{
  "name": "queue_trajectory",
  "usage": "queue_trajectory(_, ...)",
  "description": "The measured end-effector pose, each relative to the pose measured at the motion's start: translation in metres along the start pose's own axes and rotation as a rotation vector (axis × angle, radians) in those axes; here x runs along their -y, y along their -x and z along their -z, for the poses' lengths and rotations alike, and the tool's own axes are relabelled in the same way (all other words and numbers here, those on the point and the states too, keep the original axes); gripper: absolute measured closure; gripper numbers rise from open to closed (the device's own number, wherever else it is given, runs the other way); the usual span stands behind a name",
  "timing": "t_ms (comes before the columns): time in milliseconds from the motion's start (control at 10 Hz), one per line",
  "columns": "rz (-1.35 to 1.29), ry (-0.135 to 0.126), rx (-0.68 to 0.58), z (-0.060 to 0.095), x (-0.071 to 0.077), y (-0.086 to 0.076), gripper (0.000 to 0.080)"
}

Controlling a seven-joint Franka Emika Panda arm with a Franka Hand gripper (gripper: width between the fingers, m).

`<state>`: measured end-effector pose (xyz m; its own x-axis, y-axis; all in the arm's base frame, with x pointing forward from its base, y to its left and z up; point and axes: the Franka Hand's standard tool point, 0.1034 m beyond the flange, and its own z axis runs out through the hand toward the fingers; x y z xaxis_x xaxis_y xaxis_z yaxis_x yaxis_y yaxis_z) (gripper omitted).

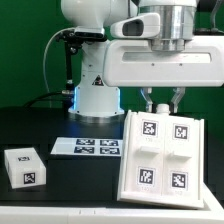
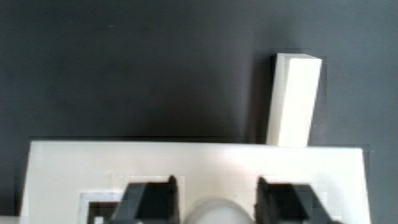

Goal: Assemble cabinet

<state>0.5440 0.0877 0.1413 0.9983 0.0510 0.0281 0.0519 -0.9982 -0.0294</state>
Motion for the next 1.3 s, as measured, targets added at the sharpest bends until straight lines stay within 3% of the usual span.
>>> queue_trajectory(900,0.047,0.009,-0.037,0.005,-0.017,-0.025,0.0597)
queue_trajectory(1300,0.029,0.02,-0.061,0.008,-0.016,-0.051,0.0597)
